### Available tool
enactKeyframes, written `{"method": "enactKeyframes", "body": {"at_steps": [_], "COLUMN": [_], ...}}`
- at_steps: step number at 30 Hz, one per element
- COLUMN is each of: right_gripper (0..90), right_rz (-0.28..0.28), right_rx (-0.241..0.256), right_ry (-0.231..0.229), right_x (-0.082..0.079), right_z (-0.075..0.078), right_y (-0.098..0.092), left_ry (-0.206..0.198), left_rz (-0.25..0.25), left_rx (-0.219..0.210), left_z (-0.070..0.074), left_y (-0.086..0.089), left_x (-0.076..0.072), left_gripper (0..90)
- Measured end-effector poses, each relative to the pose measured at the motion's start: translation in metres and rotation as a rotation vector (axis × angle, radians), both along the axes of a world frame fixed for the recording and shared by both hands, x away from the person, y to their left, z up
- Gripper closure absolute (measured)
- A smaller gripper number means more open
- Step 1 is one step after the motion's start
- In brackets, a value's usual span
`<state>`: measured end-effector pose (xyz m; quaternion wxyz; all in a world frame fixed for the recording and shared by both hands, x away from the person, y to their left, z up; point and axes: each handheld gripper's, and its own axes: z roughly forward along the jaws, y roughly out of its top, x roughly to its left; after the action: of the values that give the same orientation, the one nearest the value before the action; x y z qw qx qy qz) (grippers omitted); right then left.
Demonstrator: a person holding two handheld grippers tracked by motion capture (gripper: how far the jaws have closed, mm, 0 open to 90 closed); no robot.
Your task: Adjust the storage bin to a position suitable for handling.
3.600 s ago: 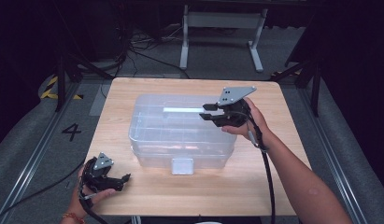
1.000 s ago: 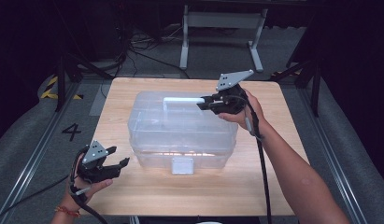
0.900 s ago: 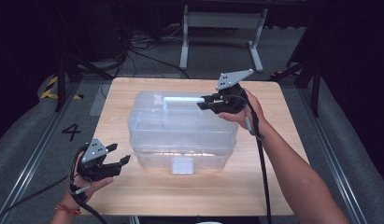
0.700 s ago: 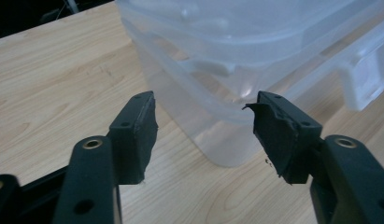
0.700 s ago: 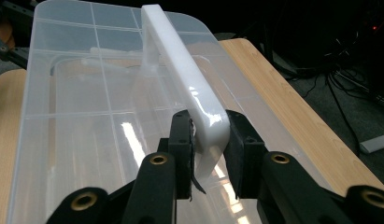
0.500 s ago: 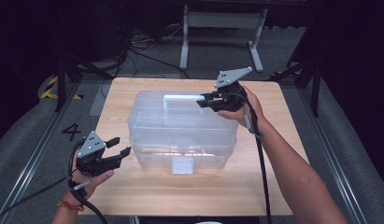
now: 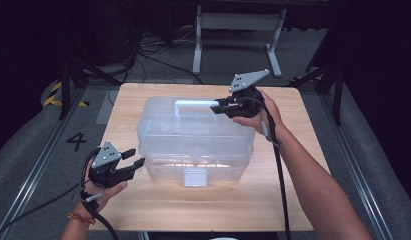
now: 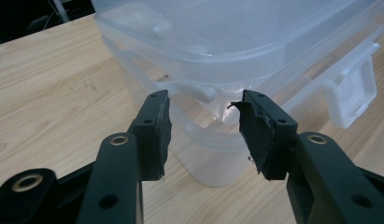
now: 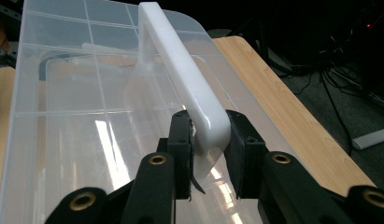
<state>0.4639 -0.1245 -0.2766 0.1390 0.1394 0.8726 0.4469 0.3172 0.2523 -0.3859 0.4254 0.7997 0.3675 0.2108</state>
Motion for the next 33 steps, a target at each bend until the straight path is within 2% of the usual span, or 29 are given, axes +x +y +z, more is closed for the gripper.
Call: {"method": "enactKeyframes", "body": {"at_steps": [2,6,7,13,17,20,23,24,25,28,33], "right_gripper": [74.0,73.8,73.7,72.9,65.8,60.3,56.9,56.9,55.9,51.5,47.1], "right_rz": [0.000,-0.007,-0.006,-0.019,-0.039,-0.063,-0.089,-0.089,-0.097,-0.122,-0.175], "right_rx": [0.001,-0.011,-0.012,-0.010,-0.010,0.045,0.063,0.063,0.069,0.098,0.114], "right_ry": [0.000,-0.007,-0.008,-0.025,-0.057,-0.058,-0.074,-0.074,-0.077,-0.083,-0.116], "right_x": [0.000,-0.002,-0.002,-0.004,-0.010,-0.014,-0.021,-0.021,-0.023,-0.033,-0.050], "right_z": [0.000,0.000,0.000,0.000,0.000,0.004,0.008,0.008,0.008,0.004,-0.010], "right_y": [0.000,0.001,0.001,0.001,-0.001,-0.014,-0.033,-0.033,-0.039,-0.060,-0.091], "left_ry": [0.004,0.014,0.002,-0.004,0.003,0.007,0.013,0.013,0.003,0.006,0.001], "left_rz": [-0.010,-0.039,-0.051,-0.066,-0.063,-0.064,-0.054,-0.054,-0.061,-0.055,-0.057], "left_rx": [0.002,-0.020,-0.014,-0.027,-0.033,-0.014,-0.017,-0.017,-0.006,-0.014,-0.001], "left_z": [-0.001,-0.002,-0.001,-0.002,-0.003,-0.004,-0.005,-0.005,-0.004,-0.003,-0.001], "left_y": [-0.002,-0.006,-0.006,-0.005,-0.002,-0.001,-0.001,-0.001,0.000,-0.001,-0.001], "left_x": [0.003,0.004,0.004,0.001,0.000,0.001,0.000,0.000,0.001,0.001,0.001], "left_gripper": [55.3,58.1,59.8,68.3,72.0,74.4,76.7,76.8,76.8,77.4,77.6]}}
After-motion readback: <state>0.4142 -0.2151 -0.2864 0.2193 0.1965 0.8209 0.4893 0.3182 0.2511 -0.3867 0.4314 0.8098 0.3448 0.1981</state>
